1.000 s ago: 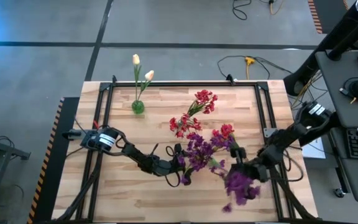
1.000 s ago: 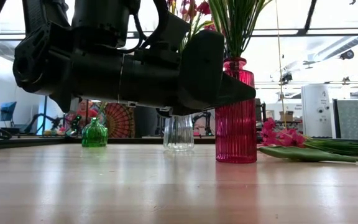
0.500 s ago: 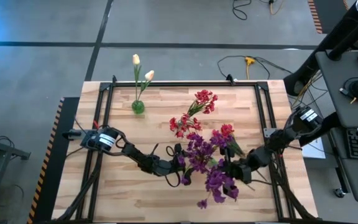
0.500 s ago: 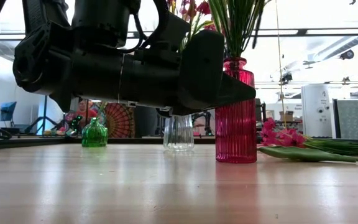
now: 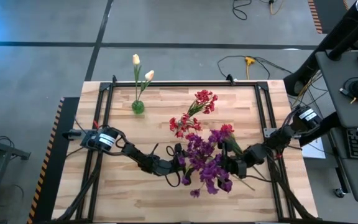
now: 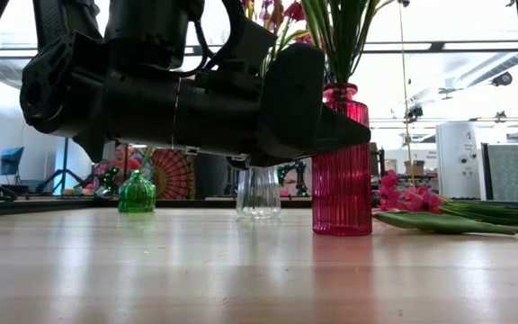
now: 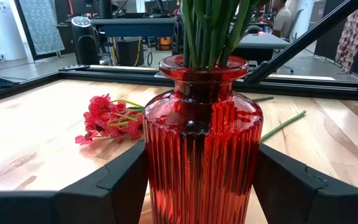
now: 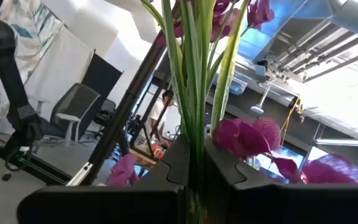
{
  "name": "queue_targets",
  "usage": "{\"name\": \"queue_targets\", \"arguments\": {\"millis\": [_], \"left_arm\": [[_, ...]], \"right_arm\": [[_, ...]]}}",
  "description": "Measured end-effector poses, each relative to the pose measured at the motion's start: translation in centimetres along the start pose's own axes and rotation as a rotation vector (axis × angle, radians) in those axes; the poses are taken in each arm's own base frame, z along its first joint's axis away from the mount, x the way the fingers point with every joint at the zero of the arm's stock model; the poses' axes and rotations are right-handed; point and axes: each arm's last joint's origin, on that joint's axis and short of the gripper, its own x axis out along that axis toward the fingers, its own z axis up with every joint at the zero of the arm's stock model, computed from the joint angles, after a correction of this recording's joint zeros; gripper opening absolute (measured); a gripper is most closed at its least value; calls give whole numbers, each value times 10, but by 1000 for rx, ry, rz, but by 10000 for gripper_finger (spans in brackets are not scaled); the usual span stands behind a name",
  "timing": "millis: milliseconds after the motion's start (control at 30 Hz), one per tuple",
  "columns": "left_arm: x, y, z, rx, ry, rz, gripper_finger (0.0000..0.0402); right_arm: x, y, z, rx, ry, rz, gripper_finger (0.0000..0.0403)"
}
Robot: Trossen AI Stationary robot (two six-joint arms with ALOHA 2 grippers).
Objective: Sort flowers into vase by color
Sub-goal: Put the violet flowers into the red vase
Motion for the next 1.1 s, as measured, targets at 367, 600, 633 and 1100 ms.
{"name": "queue_targets", "arguments": {"millis": [367, 600, 633, 1100], "left_arm": [[0, 0, 0, 3, 4, -1, 231], [0, 0, -1, 4, 6, -1, 231], [0, 0, -1, 4, 6, -1, 231], [0, 0, -1, 4, 7, -1, 231]], "right_arm": [[0, 4, -8, 0, 35, -1, 18], [0, 4, -8, 36, 40, -5, 18], [0, 4, -8, 50, 41, -6, 18], [-1, 5, -13, 125, 111, -23, 18]]}}
